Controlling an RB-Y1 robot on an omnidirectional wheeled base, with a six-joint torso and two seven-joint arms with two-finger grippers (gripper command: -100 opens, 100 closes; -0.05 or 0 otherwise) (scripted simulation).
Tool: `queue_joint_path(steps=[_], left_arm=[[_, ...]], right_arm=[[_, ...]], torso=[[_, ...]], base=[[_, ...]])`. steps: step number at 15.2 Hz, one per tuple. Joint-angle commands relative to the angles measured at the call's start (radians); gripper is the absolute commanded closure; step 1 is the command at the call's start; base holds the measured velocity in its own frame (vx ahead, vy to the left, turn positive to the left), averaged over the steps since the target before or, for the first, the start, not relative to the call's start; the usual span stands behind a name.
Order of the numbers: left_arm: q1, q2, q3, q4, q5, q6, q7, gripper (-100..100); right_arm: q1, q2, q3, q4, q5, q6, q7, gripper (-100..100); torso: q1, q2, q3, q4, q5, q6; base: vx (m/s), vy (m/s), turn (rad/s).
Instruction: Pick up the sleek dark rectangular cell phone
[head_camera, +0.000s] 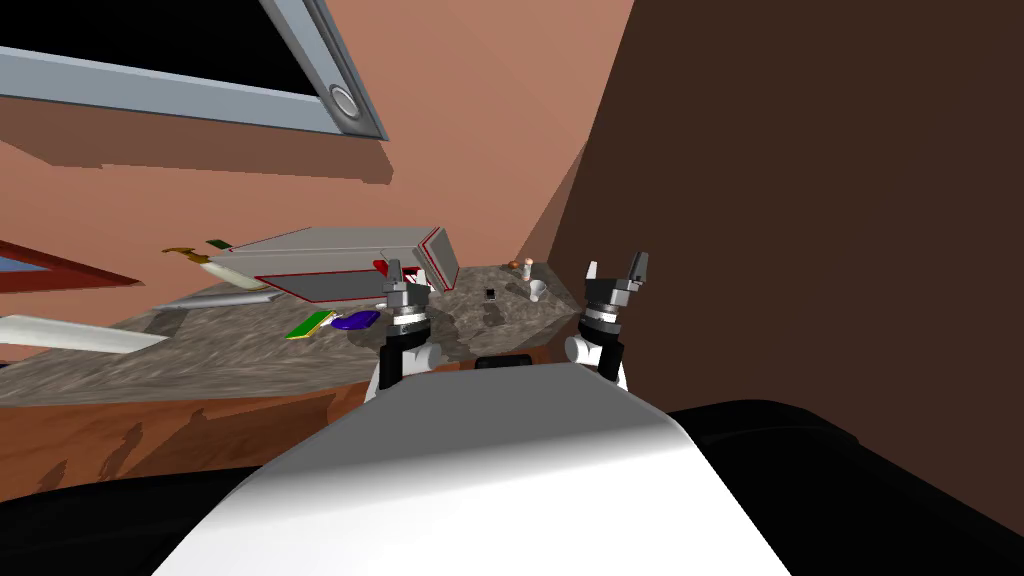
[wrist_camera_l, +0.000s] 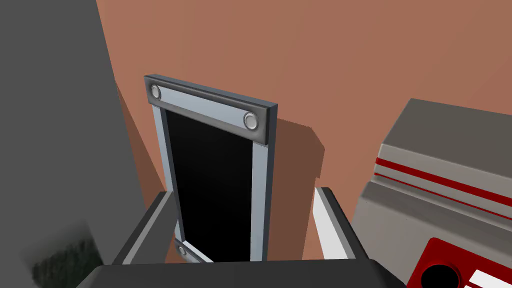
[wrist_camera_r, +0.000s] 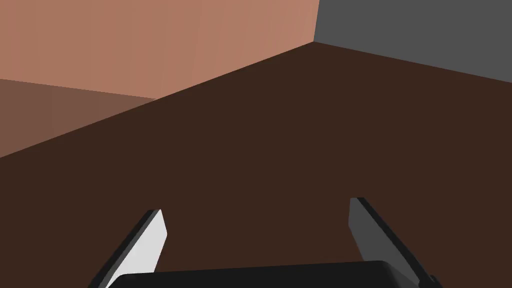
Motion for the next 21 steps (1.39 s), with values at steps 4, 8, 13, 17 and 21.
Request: queue_joint_path(steps=[4,8,13,17,21], left_arm=[[-0.027,0.101,0.025,0.041,0.017,0.067,-0.031,-100],[-0.05,0.164,0.042,0.075,0.033,0.124,-0.056,-100],[-0.094,0.266,0.07,0.141,0.067,0.231,-0.105,-100],[-0.129,0.336,0.088,0.194,0.098,0.302,-0.144,-100],[-0.147,0.373,0.096,0.222,0.115,0.37,-0.165,-100]], right_arm=[[0.0,0.0,0.0,0.0,0.0,0.0,0.0,0],[0.0,0.0,0.0,0.0,0.0,0.0,0.0,0],[0.0,0.0,0.0,0.0,0.0,0.0,0.0,0],[0.0,0.0,0.0,0.0,0.0,0.0,0.0,0],[0.0,0.0,0.0,0.0,0.0,0.0,0.0,0]], torso=[[-0.001,0.002,0.001,0.0,0.0,0.0],[-0.002,0.002,0.001,0.001,0.0,0.001],[-0.001,0.001,0.001,0.0,0.0,0.0],[-0.001,0.001,0.001,0.0,0.0,0.0],[-0.001,0.001,0.0,0.0,0.0,0.001]], base=[[-0.032,-0.019,-0.104],[-0.034,-0.032,-0.143],[-0.021,-0.027,-0.138],[-0.019,-0.03,-0.162],[-0.012,-0.027,-0.127]])
